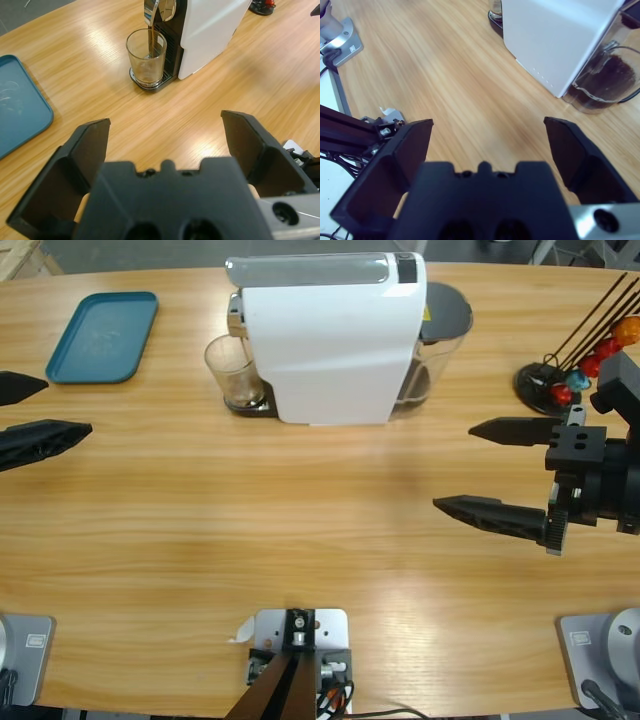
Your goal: Pour coffee
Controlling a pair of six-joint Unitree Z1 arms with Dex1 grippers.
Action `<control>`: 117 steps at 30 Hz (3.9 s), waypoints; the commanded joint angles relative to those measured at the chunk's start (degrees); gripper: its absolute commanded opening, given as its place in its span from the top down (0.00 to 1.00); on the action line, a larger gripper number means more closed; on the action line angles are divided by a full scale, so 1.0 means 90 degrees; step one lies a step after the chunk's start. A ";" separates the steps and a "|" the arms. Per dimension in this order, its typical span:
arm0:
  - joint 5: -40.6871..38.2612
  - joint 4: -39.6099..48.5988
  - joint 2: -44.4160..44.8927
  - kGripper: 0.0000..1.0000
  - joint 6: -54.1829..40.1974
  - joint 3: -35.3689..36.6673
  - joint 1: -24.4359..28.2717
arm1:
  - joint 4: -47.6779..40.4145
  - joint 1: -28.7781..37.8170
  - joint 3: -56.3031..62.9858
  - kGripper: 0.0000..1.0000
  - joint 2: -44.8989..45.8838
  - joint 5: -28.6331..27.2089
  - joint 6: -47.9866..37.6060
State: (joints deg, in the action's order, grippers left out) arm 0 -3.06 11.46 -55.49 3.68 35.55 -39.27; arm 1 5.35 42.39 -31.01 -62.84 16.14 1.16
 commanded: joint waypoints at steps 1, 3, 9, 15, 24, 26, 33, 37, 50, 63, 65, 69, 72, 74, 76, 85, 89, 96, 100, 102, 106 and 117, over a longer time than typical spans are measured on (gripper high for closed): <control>0.0043 -0.0365 -0.0071 0.03 -0.0087 -0.0385 -0.0051 | -0.0048 0.0075 0.0231 0.00 -0.0107 -0.0084 -0.0070; 0.0047 -0.0365 -0.0077 0.03 -0.0087 -0.0385 -0.0051 | -0.0048 0.0075 0.0229 0.00 -0.0107 -0.0088 -0.0070; 0.0047 -0.0365 -0.0104 0.03 -0.0077 -0.0385 -0.0051 | -0.0058 0.0075 0.0227 0.00 -0.0117 -0.0092 -0.0070; 0.0057 -0.0365 -0.0114 0.03 -0.0068 -0.0385 -0.0051 | -0.0058 0.0075 0.0233 0.00 -0.0137 -0.0088 -0.0080; 0.0057 -0.0365 -0.0153 0.03 -0.0068 -0.0377 -0.0051 | -0.0058 0.0075 0.0223 0.00 -0.0176 -0.0084 -0.0080; 0.0057 -0.0365 -0.0171 0.03 -0.0066 -0.0375 -0.0051 | -0.0058 0.0075 0.0223 0.00 -0.0186 -0.0084 -0.0080; 0.0057 -0.0365 -0.0181 0.03 -0.0062 -0.0375 -0.0051 | -0.0058 0.0075 0.0223 0.00 -0.0201 -0.0084 -0.0080; 0.0057 -0.0365 -0.0192 0.03 -0.0060 -0.0373 -0.0051 | -0.0058 0.0075 0.0223 0.00 -0.0205 -0.0084 -0.0080; 0.0057 -0.0365 -0.0204 0.03 -0.0058 -0.0368 -0.0051 | -0.0058 0.0075 0.0223 0.00 -0.0215 -0.0075 -0.0080; 0.0057 -0.0365 -0.0222 0.03 -0.0060 -0.0366 -0.0051 | -0.0058 0.0075 0.0223 0.00 -0.0225 -0.0065 -0.0080; 0.0057 -0.0365 -0.0231 0.03 -0.0060 -0.0366 -0.0051 | -0.0058 0.0075 0.0223 0.00 -0.0225 -0.0065 -0.0080; 0.0057 -0.0365 -0.0231 0.03 -0.0058 -0.0366 -0.0051 | -0.0058 0.0075 0.0223 0.00 -0.0225 -0.0065 -0.0080; 0.0057 -0.0363 -0.0237 0.03 -0.0058 -0.0366 -0.0051 | -0.0058 0.0075 0.0223 0.00 -0.0234 -0.0059 -0.0080; 0.0057 -0.0365 -0.0239 0.03 -0.0058 -0.0366 -0.0051 | -0.0058 0.0075 0.0223 0.00 -0.0234 -0.0055 -0.0080; 0.0057 -0.0361 -0.0241 0.03 -0.0058 -0.0366 -0.0051 | -0.0058 0.0075 0.0223 0.00 -0.0236 -0.0055 -0.0080; 0.0055 -0.0363 -0.0268 0.03 -0.0058 -0.0362 -0.0051 | -0.0058 0.0075 0.0223 0.00 -0.0244 -0.0055 -0.0080; 0.0047 -0.0363 -0.0290 0.03 -0.0058 -0.0356 -0.0051 | -0.0058 0.0075 0.0220 0.00 -0.0244 -0.0053 -0.0080; 0.0047 -0.0358 -0.0311 0.03 -0.0058 -0.0346 -0.0051 | -0.0058 0.0075 0.0214 0.00 -0.0254 -0.0047 -0.0080; 0.0047 -0.0358 -0.0321 0.03 -0.0058 -0.0346 -0.0051 | -0.0058 0.0075 0.0216 0.00 -0.0260 -0.0045 -0.0080; 0.0047 -0.0356 -0.0339 0.03 -0.0058 -0.0342 -0.0051 | -0.0058 0.0075 0.0214 0.00 -0.0264 -0.0045 -0.0080; 0.0047 -0.0356 -0.0368 0.03 -0.0058 -0.0336 -0.0051 | -0.0058 0.0075 0.0214 0.00 -0.0273 -0.0045 -0.0080; 0.0043 -0.0360 -0.0390 0.03 -0.0058 -0.0327 -0.0051 | -0.0058 0.0075 0.0214 0.00 -0.0283 -0.0045 -0.0080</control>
State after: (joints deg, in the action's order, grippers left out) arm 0 -3.06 8.75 -57.19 3.62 34.23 -39.27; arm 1 5.28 42.39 -31.01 -63.47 16.14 1.09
